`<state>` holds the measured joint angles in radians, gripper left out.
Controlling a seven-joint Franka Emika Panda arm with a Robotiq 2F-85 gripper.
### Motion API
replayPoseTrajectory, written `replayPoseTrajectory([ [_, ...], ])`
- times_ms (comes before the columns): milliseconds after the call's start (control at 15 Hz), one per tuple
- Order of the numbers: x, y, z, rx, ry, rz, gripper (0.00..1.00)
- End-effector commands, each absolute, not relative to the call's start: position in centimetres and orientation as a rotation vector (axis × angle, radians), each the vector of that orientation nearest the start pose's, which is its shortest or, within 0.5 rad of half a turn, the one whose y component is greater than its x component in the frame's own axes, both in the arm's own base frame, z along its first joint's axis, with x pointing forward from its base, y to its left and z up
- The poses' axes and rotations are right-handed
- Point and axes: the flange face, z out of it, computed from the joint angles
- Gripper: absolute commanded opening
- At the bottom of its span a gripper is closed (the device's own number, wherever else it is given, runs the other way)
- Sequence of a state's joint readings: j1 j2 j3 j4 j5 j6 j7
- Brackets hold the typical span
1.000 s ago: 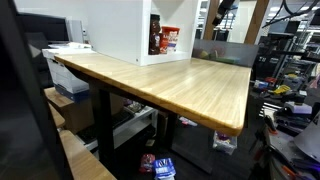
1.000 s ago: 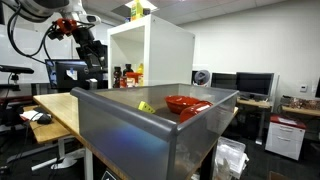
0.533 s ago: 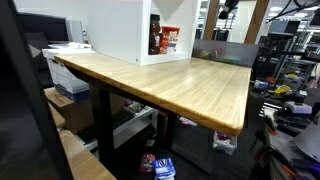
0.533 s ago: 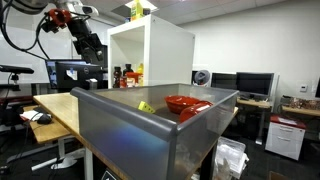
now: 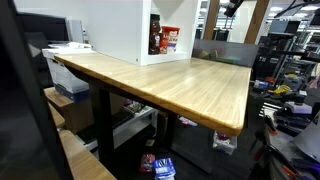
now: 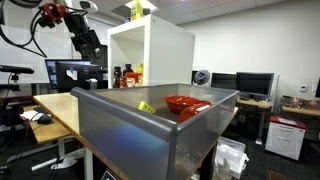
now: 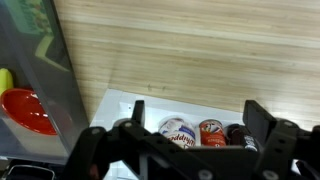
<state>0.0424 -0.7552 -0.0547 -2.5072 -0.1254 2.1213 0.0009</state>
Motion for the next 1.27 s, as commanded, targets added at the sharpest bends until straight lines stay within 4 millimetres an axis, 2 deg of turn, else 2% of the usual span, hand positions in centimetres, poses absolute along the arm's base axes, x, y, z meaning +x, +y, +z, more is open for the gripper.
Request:
replayPoseTrajectory([
  [0,34.75,-1.81,55.69,-3.140,-0.115,-0.524,1.00],
  [400,34.59,-2.31,55.31,-3.142,-0.114,-0.542,1.00],
  [533,34.69,-2.24,54.83,-3.142,-0.148,-0.488,1.00],
  [600,35.21,-2.15,55.37,-3.164,-0.076,-0.527,1.00],
  [1200,35.14,-2.23,55.01,-3.167,-0.104,-0.507,1.00],
])
